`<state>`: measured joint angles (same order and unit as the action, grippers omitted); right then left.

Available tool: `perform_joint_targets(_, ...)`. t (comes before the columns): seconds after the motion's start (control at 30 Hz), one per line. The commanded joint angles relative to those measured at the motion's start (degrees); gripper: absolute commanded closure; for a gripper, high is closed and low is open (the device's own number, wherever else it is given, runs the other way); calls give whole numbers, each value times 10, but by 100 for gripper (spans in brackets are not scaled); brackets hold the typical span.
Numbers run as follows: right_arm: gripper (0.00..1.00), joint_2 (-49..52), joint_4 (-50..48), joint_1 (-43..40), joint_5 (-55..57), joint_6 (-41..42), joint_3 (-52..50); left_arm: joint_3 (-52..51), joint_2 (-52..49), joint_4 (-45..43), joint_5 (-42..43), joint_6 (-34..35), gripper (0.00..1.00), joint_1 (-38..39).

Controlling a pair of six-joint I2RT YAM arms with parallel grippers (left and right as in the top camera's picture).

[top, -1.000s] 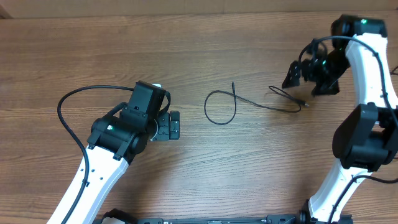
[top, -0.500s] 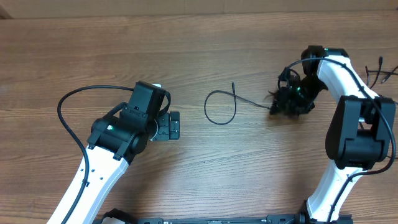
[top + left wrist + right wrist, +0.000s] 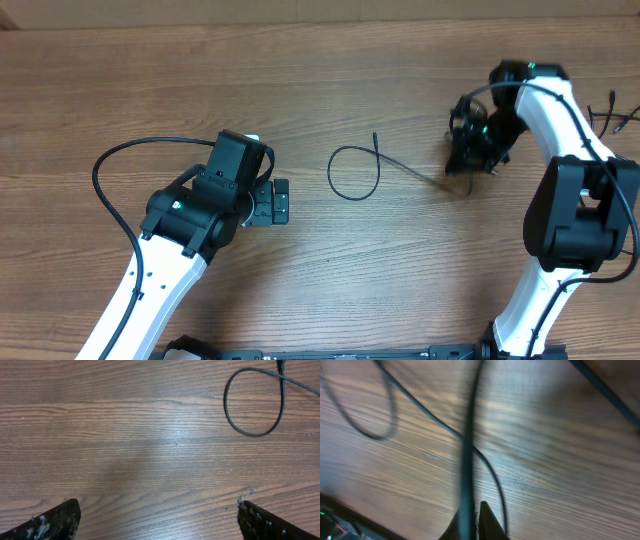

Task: Untangle cables
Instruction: 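Carry the thin black cable rightward with the right gripper to the right edge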

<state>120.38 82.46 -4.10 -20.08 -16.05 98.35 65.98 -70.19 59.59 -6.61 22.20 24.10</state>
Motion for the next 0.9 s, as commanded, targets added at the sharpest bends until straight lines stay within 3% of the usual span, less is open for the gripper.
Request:
perform_joint_targets(0.0, 96, -25, 21, -1, -24, 27, 112, 2, 2, 0, 2, 5, 0, -3)
perform_joint_targets(0.23, 96, -25, 31, -1, -25, 121, 381, 2, 2, 0, 2, 5, 0, -3)
perform_joint_targets(0.47, 96, -25, -83, -2, 5, 190, 625, 2, 2, 0, 2, 5, 0, -3)
perform_joint_targets(0.63, 96, -26, -170, -1, 104, 195, 708, 2, 2, 0, 2, 5, 0, -3)
perform_joint_targets(0.87, 96, -26, -275, -2, 303, 195, 708, 2, 2, 0, 2, 5, 0, -3)
